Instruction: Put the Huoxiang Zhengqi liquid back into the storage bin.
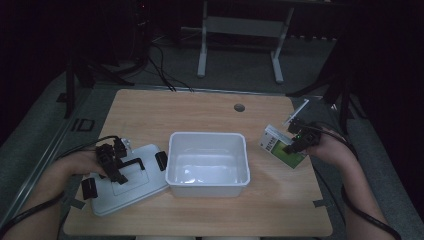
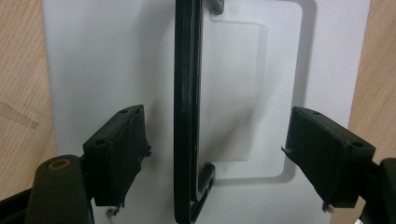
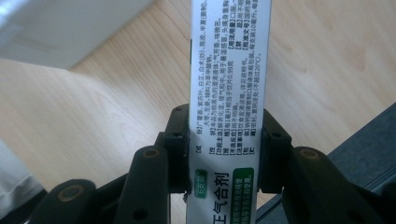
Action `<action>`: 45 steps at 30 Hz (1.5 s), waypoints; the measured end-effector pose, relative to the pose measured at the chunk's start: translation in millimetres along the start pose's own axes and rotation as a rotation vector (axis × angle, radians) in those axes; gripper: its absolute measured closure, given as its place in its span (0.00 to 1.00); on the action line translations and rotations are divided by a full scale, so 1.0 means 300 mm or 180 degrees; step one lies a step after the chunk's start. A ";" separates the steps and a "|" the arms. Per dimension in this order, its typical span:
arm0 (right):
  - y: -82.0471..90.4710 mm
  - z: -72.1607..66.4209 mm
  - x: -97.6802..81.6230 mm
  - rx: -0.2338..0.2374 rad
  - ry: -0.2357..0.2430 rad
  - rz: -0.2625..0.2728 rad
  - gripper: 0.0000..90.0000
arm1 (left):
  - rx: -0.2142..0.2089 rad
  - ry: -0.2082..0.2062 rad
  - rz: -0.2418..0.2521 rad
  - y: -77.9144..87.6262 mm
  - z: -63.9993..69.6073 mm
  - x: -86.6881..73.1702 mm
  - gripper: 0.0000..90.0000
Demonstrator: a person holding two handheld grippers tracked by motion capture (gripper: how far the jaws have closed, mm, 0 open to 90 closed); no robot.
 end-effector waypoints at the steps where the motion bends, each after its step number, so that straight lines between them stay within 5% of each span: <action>1: 0.016 -0.010 0.011 -0.0003 0.0017 0.0038 0.71 | -0.0009 0.0001 0.0016 0.002 0.002 0.002 0.23; 11: 0.162 -0.116 0.106 0.0013 0.0422 0.0230 0.71 | 0.0005 -0.0012 0.0006 0.005 0.003 0.004 0.23; 19: 0.217 -0.198 0.182 0.0099 0.0687 0.0354 0.71 | 0.0009 -0.0014 0.0007 0.012 0.005 0.010 0.23; 45: 0.136 -0.465 0.360 0.0431 0.1509 0.0298 0.71 | 0.0049 -0.0012 -0.0001 0.018 0.006 0.007 0.23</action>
Point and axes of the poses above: each handheld gripper's, and its own axes: y roughly backward along the jaws, x roughly out of its top, z roughly to its right, the point moved 9 cm from there along -y, roughly forward along the jaws, and after that the axes turned 3 degrees about z, right-handed, at the moved point
